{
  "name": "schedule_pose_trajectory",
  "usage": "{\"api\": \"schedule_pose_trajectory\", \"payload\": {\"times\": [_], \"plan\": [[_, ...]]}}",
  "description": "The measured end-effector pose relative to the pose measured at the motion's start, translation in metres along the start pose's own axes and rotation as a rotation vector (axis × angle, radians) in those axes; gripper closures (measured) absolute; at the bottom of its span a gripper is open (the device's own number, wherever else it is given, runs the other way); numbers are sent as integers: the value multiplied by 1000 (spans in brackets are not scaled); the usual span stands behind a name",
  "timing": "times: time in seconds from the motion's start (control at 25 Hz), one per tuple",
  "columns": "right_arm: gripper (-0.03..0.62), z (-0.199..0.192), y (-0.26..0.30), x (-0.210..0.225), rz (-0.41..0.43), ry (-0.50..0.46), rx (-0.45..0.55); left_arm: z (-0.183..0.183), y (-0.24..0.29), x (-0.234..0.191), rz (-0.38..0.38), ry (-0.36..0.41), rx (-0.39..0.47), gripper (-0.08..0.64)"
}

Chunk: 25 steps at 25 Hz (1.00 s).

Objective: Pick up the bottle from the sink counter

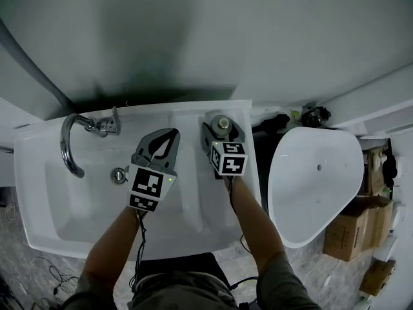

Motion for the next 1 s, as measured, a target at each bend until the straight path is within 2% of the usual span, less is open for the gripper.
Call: {"api": "schedule_pose_trajectory", "payload": {"times": [0.16,0.4,1.0], "plan": [[276,13,-23,-9,20,-8,26,9,-8,2,-1,11,-3,543],[276,54,-69,-23,52,-37,70,30,-24,7,-8,26,1,543],[276,160,-215,-70,144,-108,201,119,-108,35,-20,106,79,543]]}}
Point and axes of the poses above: the fingertips, and each gripper's own axes: y forward along the fingers, x to its right, z out of its top, the point moved 3 cm from there along -y, backward along the fingers, and after that the axes turned 9 degrees about -z, right-handed, at the moved point
